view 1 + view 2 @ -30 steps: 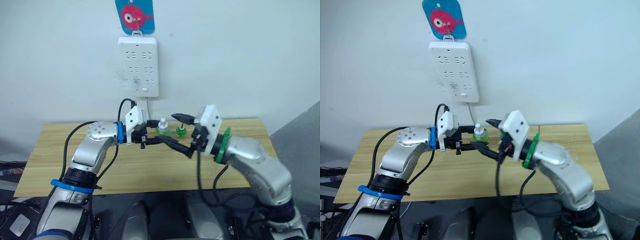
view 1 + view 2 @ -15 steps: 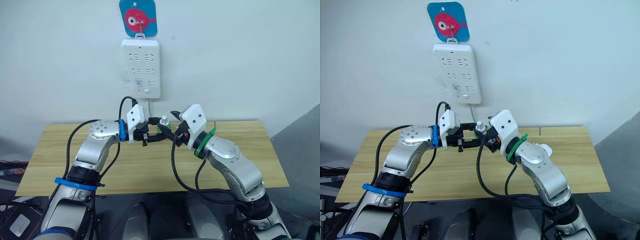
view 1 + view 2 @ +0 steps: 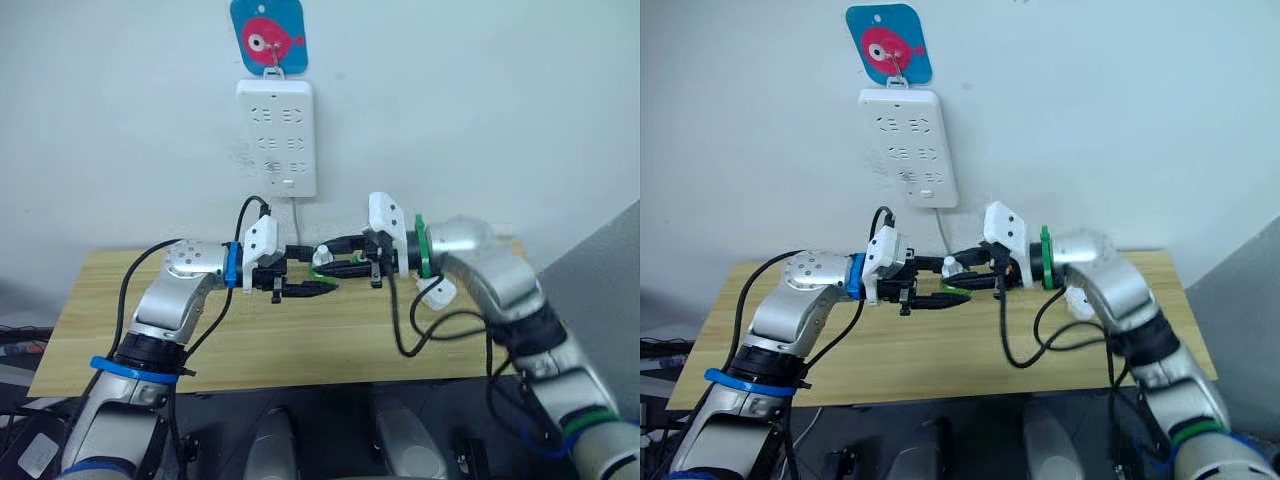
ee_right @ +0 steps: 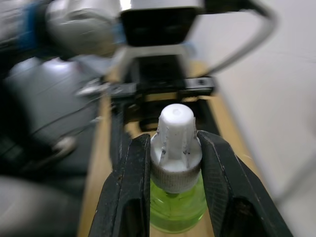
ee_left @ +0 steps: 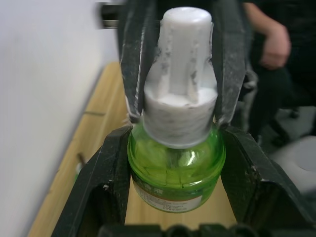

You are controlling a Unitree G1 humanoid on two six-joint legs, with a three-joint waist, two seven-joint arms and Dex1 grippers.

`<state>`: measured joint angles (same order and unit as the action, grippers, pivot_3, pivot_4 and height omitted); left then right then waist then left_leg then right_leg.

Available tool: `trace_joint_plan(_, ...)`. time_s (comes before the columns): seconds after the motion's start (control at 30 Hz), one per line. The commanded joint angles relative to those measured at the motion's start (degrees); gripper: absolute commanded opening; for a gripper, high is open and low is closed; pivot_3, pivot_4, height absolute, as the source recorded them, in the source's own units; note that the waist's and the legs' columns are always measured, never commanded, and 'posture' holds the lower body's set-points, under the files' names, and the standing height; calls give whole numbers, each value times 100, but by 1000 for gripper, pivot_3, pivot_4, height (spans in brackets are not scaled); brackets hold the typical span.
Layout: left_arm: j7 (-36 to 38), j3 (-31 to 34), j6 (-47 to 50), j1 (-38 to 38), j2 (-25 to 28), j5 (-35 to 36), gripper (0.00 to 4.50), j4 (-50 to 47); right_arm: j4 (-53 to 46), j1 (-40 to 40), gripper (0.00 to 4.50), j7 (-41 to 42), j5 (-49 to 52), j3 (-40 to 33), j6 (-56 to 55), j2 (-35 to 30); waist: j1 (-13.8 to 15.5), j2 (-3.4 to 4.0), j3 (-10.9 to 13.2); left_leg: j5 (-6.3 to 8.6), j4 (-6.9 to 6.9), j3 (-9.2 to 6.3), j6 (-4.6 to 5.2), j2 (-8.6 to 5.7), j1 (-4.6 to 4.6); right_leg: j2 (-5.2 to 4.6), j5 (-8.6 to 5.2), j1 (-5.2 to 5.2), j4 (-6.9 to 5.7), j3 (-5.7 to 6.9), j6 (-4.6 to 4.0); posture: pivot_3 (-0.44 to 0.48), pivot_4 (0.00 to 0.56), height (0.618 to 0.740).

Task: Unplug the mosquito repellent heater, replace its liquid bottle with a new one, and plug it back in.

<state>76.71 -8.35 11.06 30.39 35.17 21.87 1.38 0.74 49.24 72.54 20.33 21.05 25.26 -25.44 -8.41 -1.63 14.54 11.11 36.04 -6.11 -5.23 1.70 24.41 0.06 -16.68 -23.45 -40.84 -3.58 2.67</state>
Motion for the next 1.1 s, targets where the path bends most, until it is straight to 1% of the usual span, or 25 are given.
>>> trace_joint_plan(0.03,-12,42,-15,-75,30,18,2249,-145,-131,66,1025,543,260,-114,12,-153,26,0,0,0,0,-1,0,0,0,0,-1,0,0,1,-2,-144,180,736)
trace_joint_plan(0.1,-127,84,-18,-91,-29,23,2249,-186,-286,-47,1025,367,277,-303,53,-188,49,0,0,0,1,-2,0,-3,4,-4,-1,0,2,2,-2,-149,180,736)
trace_joint_plan(0.17,-240,111,-16,-119,-82,12,2249,-214,-492,-252,1783,163,269,-499,59,-307,53,0,0,0,6,-2,0,-6,8,-9,-1,0,3,1,-2,-152,182,736)
trace_joint_plan(0.2,-283,111,-21,-143,-100,6,2249,-232,-689,-413,2034,11,315,-666,137,-396,59,0,0,0,7,-1,0,-7,7,-10,-1,1,2,0,-2,-154,182,736)
trace_joint_plan(0.27,-407,129,-39,-190,-151,1,2249,-259,-1167,-762,2745,-299,415,-964,354,-567,62,0,0,0,7,-2,0,-7,7,-10,-2,3,1,2,-1,-160,185,736)
trace_joint_plan(0.3,-452,129,-35,-203,-168,2,2249,-275,-1424,-950,3189,-463,450,-1080,453,-632,58,0,0,0,6,-2,0,-7,7,-10,-2,3,1,1,-1,-161,185,736)
trace_joint_plan(0.33,-510,132,-38,-197,-198,-2,2249,-274,-1725,-1175,3469,-669,497,-1191,581,-677,51,0,0,0,6,-2,0,-6,6,-10,-2,2,1,1,-1,-162,185,736)
trace_joint_plan(0.37,-561,129,-36,-180,-233,-7,2249,-265,-2075,-1431,3899,-930,587,-1309,758,-675,50,0,0,0,5,-2,0,-5,6,-8,-2,2,1,1,-1,-164,186,736)
trace_joint_plan(0.43,-620,112,-15,-152,-277,-14,2249,-264,-2678,-1835,4500,-1506,737,-1447,1105,-538,43,0,0,0,3,-2,0,-2,4,-4,-2,2,-1,0,-1,-170,185,736)
trace_joint_plan(0.5,-642,84,0,-132,-307,-23,2249,-271,-3104,-2120,4500,-2129,613,-1380,1247,-293,5,0,0,0,3,3,0,0,1,0,-2,2,-4,-8,-1,-172,185,736)
trace_joint_plan(0.6,-656,25,13,-84,-368,-27,2249,-278,-3361,-2340,4500,-3069,134,-981,1280,219,4,0,-2,0,4,9,0,1,-10,2,-2,3,-14,-16,-1,-181,184,736)
trace_joint_plan(0.7,-670,-10,40,-14,-424,-46,2249,-265,-3204,-2248,4500,-3630,-163,-666,1298,670,13,0,-2,-1,4,9,-1,0,-11,3,-2,4,-14,-17,-1,-184,181,736)
trace_joint_plan(0.8,-664,-36,85,8,-440,-36,2249,-324,-2760,-2024,4500,-3833,-386,-527,1153,906,13,0,-2,-1,4,9,-1,-1,-8,1,-2,4,-8,-17,-1,-184,183,736)
trace_joint_plan(0.87,-664,-42,113,6,-439,-31,2249,-367,-2525,-1916,4500,-3841,-433,-588,1070,927,18,0,-2,0,4,9,-1,-2,-7,1,-2,4,-7,-16,-1,-178,183,736)
trace_joint_plan(0.97,-676,-29,143,-6,-426,-25,2249,-407,-2377,-1857,4500,-3686,-352,-793,1032,728,41,0,-2,0,3,7,-1,-2,-6,0,-2,4,-6,-14,-1,-173,183,736)
trace_joint_plan(1.1,-723,11,207,-43,-382,1,2249,-480,-2250,-1898,4500,-3282,-212,-1196,1029,50,45,0,-2,0,3,7,0,-4,-4,-2,-2,5,-2,-13,-1,-173,183,736)
